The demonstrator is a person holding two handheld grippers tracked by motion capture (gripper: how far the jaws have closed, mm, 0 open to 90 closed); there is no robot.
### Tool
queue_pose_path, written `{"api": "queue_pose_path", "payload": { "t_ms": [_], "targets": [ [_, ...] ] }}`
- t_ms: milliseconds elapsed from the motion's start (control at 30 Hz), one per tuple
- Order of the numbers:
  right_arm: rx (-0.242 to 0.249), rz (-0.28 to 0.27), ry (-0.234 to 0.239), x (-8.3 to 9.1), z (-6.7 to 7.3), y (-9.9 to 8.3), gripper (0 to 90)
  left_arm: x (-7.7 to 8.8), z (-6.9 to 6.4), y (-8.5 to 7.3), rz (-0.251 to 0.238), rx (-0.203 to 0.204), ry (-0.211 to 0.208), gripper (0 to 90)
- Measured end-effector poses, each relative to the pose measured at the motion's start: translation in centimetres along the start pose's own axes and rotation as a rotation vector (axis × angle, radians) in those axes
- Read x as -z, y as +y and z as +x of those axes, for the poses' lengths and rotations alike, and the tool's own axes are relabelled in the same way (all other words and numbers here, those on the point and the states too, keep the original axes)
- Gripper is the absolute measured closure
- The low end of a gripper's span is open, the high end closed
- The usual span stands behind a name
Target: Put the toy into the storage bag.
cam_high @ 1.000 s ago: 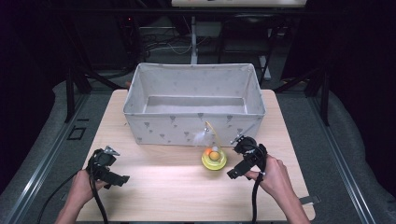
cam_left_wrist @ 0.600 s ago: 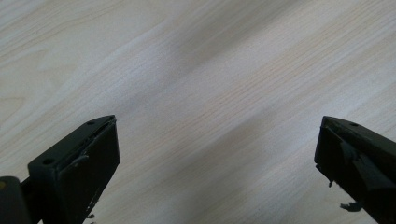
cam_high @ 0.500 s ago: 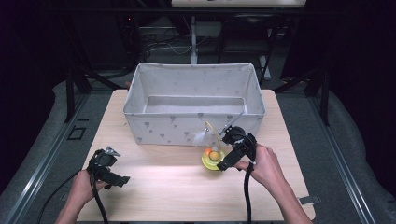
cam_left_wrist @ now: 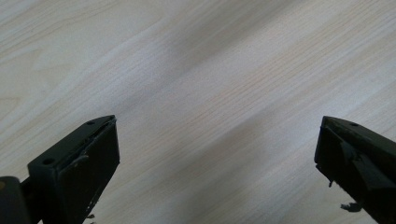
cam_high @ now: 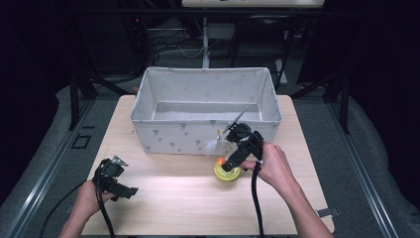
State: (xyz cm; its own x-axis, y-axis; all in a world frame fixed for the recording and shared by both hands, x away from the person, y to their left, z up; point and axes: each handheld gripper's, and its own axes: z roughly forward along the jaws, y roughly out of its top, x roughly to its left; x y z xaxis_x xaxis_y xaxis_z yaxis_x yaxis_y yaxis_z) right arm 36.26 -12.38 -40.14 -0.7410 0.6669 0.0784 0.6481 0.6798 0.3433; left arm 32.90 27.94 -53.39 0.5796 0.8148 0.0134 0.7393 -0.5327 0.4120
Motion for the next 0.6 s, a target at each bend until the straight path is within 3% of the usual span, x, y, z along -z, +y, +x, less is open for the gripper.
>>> {"api": "queue_pose_path", "payload": {
  "t_ms": [600],
  "targets": [
    [0.025, 0.001, -0.048, 1.8, 0.2, 4.0, 25.0, -0.1, 0.0, 0.0, 0.01, -0.007, -0.006, 0.2]
  ]
}}
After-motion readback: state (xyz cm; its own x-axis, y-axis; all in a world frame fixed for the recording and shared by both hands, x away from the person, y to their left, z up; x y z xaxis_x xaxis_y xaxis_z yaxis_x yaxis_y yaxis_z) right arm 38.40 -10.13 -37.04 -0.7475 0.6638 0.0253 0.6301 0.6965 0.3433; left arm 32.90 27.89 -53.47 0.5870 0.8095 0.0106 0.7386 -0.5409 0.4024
